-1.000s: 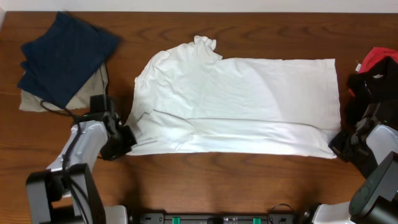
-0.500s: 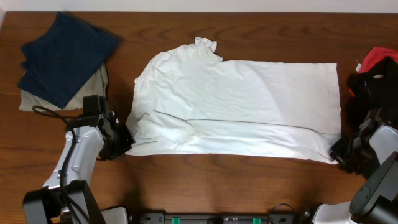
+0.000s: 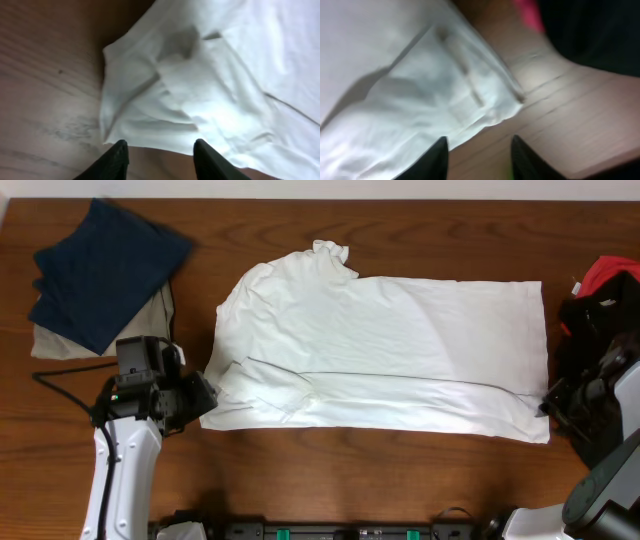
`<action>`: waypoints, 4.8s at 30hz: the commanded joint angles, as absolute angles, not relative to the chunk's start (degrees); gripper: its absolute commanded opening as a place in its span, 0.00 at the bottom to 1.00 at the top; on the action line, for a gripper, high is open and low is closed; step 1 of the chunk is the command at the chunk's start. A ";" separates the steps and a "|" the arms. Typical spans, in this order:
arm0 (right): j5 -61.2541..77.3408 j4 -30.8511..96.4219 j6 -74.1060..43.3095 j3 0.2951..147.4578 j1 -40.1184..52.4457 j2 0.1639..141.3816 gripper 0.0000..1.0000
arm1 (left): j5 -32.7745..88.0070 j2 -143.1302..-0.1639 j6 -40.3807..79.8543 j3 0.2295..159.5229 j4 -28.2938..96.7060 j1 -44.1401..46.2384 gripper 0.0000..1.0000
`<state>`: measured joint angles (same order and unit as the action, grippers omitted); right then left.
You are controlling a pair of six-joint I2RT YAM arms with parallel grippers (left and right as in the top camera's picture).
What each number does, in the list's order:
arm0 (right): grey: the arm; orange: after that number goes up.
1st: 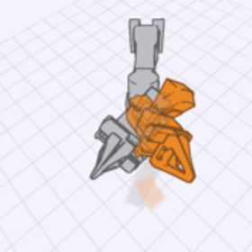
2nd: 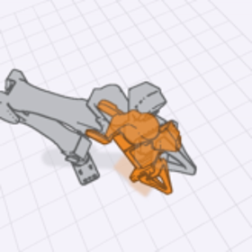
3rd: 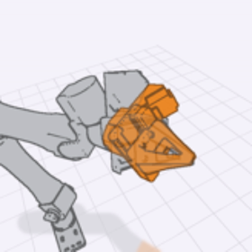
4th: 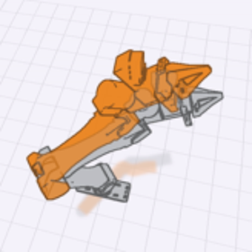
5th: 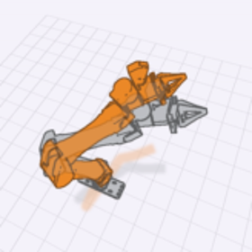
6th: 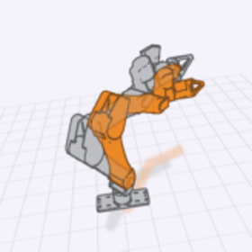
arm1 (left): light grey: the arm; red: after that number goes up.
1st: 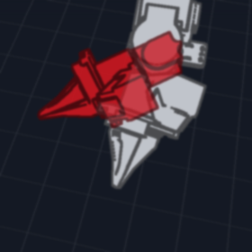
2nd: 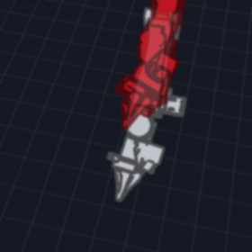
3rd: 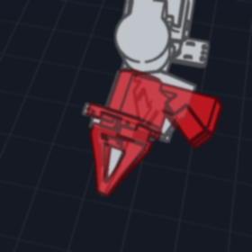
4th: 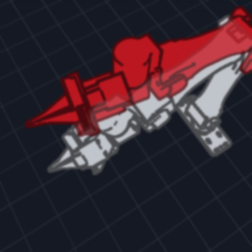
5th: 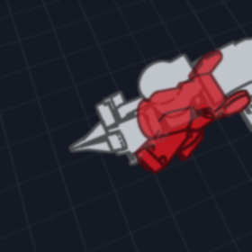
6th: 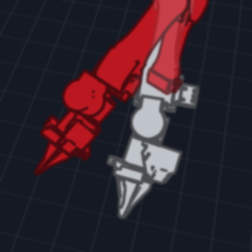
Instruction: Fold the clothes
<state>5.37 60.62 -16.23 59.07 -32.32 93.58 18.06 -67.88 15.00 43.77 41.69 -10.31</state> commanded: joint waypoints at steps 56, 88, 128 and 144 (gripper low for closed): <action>14.41 43.51 -21.17 59.53 -30.79 92.88 0.19 | 19.90 -70.85 14.66 44.69 41.52 -6.28 0.45; 7.73 47.11 -17.96 50.13 -30.70 92.90 0.27 | 22.83 -81.60 12.82 44.69 39.53 15.75 0.52; 7.73 47.59 -17.47 50.13 -30.70 92.90 0.24 | 19.73 -91.64 20.29 44.10 28.99 25.41 0.41; 7.49 47.57 -16.67 50.13 -30.70 92.90 0.24 | 17.04 -91.50 20.47 44.47 27.90 27.07 0.06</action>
